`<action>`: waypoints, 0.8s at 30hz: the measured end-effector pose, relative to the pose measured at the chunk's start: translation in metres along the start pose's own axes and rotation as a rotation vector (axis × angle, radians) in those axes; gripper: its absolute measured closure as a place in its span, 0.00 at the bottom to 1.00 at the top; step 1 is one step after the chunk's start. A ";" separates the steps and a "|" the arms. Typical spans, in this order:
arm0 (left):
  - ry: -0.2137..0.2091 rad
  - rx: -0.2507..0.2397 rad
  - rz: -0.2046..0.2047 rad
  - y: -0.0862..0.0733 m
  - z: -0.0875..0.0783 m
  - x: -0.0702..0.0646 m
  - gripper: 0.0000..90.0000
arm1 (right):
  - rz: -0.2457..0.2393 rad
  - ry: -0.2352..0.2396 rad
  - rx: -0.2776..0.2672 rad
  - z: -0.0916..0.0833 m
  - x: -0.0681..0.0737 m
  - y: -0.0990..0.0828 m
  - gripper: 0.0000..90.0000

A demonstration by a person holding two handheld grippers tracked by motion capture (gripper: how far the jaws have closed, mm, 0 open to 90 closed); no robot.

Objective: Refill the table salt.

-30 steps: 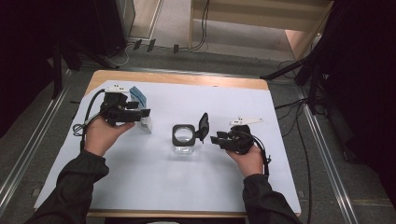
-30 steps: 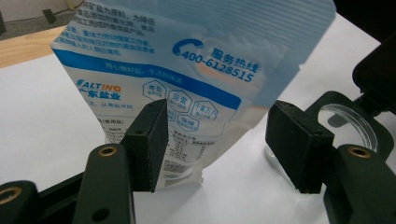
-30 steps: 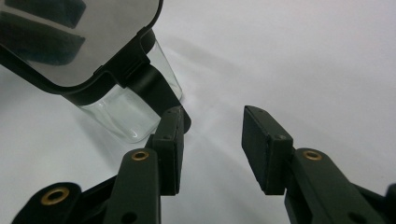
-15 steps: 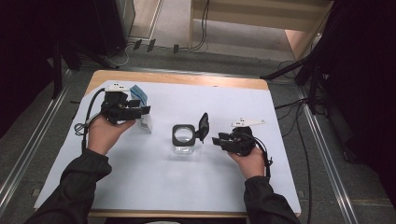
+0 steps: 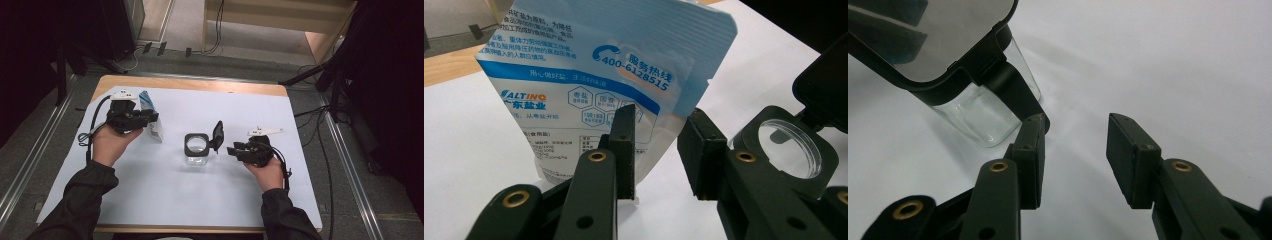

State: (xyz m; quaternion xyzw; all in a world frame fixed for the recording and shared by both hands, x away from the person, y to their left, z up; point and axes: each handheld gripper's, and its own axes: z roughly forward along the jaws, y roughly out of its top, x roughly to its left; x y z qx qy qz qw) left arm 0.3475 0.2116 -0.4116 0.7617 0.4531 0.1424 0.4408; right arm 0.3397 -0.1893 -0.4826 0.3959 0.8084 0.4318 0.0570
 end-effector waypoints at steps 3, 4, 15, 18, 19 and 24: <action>-0.009 0.000 -0.002 0.000 0.000 0.001 0.83 | 0.000 0.000 0.000 0.000 0.000 0.000 0.67; -0.009 0.000 0.000 0.000 0.000 0.001 0.85 | 0.000 0.001 0.000 0.000 0.000 0.000 0.67; -0.033 0.023 0.016 0.000 -0.003 0.003 1.00 | -0.005 0.002 0.001 0.000 0.000 0.000 0.67; -0.036 0.035 0.020 0.001 -0.008 0.005 1.00 | -0.007 0.003 0.000 0.001 0.000 0.000 0.67; -0.042 0.037 0.015 0.001 -0.009 0.006 1.00 | -0.007 0.003 0.000 0.001 0.000 0.000 0.67; -0.044 0.024 0.007 0.000 -0.019 0.011 1.00 | -0.009 0.005 0.001 0.002 0.000 0.002 0.67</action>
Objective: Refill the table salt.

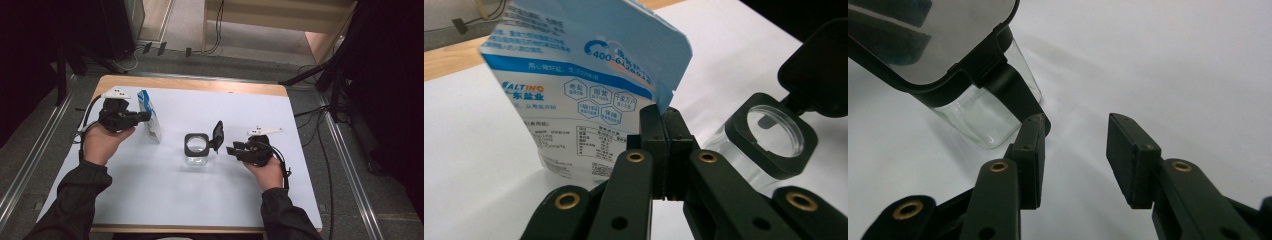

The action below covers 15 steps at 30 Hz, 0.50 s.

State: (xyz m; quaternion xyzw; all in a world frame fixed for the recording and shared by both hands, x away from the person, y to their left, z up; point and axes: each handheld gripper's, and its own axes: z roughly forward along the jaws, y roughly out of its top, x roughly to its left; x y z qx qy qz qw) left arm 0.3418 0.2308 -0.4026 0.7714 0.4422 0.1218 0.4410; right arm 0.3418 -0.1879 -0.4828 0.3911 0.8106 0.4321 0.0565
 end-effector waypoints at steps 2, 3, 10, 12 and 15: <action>-0.002 0.000 -0.008 -0.001 -0.008 0.004 1.00 | -0.001 0.002 0.001 0.002 0.001 0.001 0.67; 0.002 0.003 -0.006 -0.002 -0.010 0.005 1.00 | 0.000 0.003 0.002 0.002 0.001 0.002 0.67; 0.011 0.014 -0.006 -0.004 -0.022 0.007 1.00 | -0.010 0.011 0.006 0.007 0.001 0.005 0.67; 0.009 0.017 -0.001 -0.005 -0.024 0.007 1.00 | -0.013 0.015 0.007 0.010 0.001 0.007 0.67; -0.007 0.011 0.003 -0.005 -0.018 0.003 1.00 | -0.012 0.019 0.009 0.012 0.001 0.009 0.67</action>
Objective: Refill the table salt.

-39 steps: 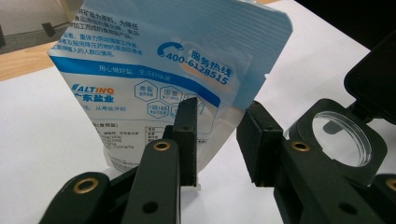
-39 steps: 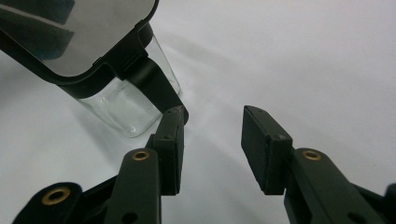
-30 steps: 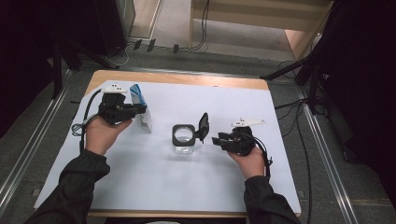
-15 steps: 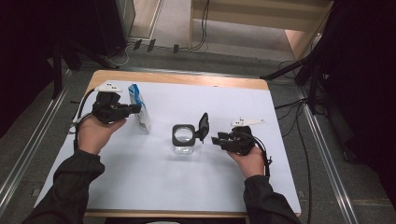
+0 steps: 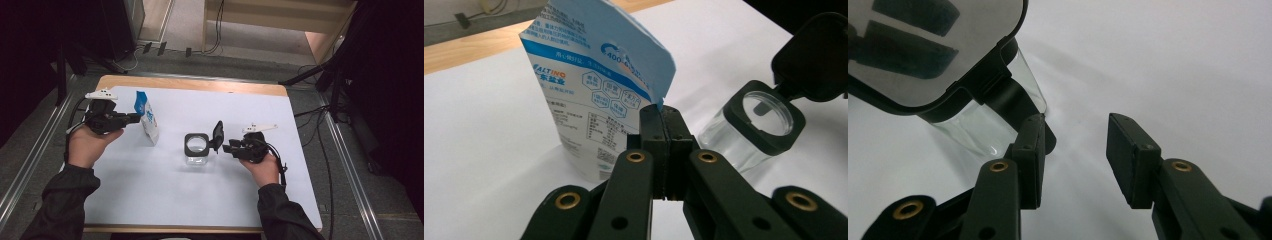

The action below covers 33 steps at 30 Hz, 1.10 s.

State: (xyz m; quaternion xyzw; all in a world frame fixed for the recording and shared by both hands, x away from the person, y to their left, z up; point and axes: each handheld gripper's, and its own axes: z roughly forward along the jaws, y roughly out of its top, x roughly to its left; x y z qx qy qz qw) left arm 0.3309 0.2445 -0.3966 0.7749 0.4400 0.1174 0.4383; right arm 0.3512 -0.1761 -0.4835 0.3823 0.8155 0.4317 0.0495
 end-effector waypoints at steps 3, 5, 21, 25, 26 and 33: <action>0.015 0.002 0.010 0.002 0.004 -0.006 1.00 | -0.003 0.000 0.002 0.001 0.000 0.001 0.67; 0.015 0.005 0.014 0.002 0.005 -0.007 1.00 | -0.002 0.000 0.001 0.001 0.000 0.001 0.67; 0.057 -0.013 0.012 0.001 0.015 -0.016 0.87 | 0.001 -0.003 0.000 -0.001 0.000 0.000 0.67; 0.075 -0.014 0.014 0.000 0.019 -0.017 0.77 | 0.002 -0.004 0.001 -0.001 0.000 0.000 0.67; 0.081 -0.011 0.010 0.001 0.021 -0.018 0.75 | 0.000 -0.005 0.002 -0.001 0.000 0.000 0.67; 0.123 -0.007 -0.007 0.001 0.029 -0.016 0.66 | 0.003 -0.006 0.007 -0.002 0.000 -0.001 0.67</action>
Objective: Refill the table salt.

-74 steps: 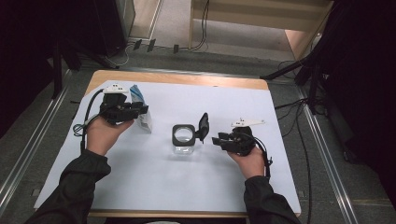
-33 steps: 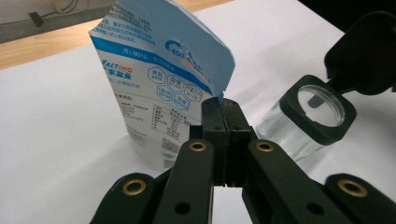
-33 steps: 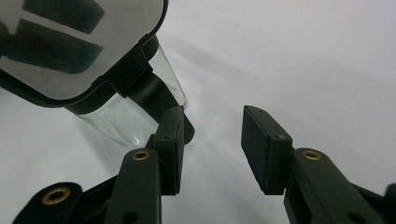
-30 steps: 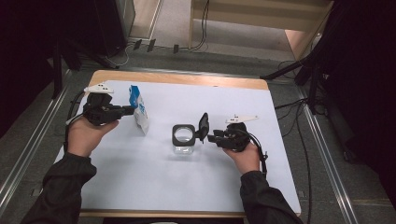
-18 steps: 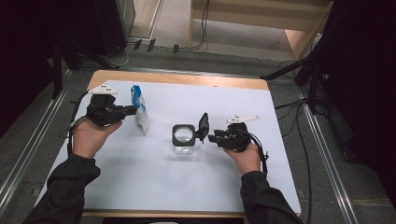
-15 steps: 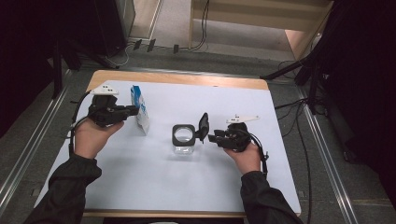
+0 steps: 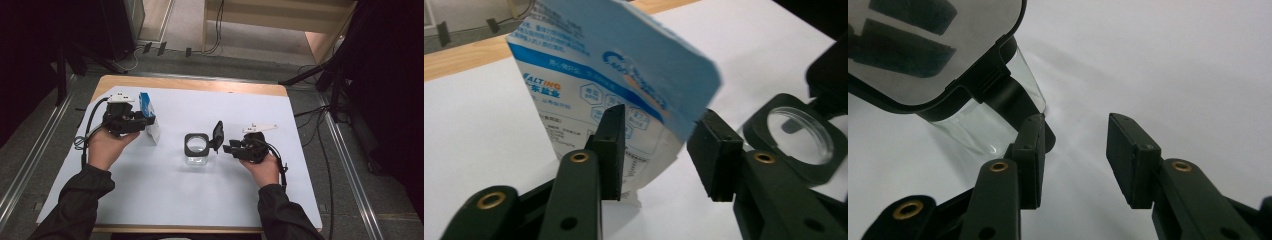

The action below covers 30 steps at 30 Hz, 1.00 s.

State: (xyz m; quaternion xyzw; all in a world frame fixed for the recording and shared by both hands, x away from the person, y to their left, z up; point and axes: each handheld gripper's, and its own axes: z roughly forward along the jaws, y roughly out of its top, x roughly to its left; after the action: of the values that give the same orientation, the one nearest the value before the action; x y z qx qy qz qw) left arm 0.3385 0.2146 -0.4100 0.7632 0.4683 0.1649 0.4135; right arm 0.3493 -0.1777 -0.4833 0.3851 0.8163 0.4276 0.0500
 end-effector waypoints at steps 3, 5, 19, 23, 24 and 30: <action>0.026 -0.013 -0.017 0.000 0.006 0.003 0.64 | -0.001 -0.002 -0.002 -0.001 -0.001 -0.001 0.67; 0.029 -0.007 -0.016 0.000 0.007 0.004 0.63 | 0.004 -0.004 -0.001 -0.001 0.000 -0.002 0.67; 0.002 -0.023 -0.037 0.001 0.007 0.011 0.88 | 0.011 -0.014 -0.004 -0.006 -0.001 -0.006 0.67; -0.003 -0.011 -0.029 0.000 0.007 0.014 0.99 | 0.009 -0.013 -0.005 -0.005 -0.001 -0.006 0.67; -0.012 -0.011 -0.035 0.000 0.007 0.016 0.99 | 0.010 -0.013 -0.004 -0.005 -0.001 -0.006 0.67; -0.020 0.007 0.002 0.003 0.002 0.019 1.00 | 0.008 -0.011 -0.002 -0.004 0.000 -0.006 0.67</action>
State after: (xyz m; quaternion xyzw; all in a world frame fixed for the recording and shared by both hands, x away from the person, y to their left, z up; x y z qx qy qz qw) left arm 0.3508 0.2293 -0.4116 0.7665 0.4641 0.1562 0.4155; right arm 0.3444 -0.1827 -0.4853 0.3906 0.8141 0.4265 0.0530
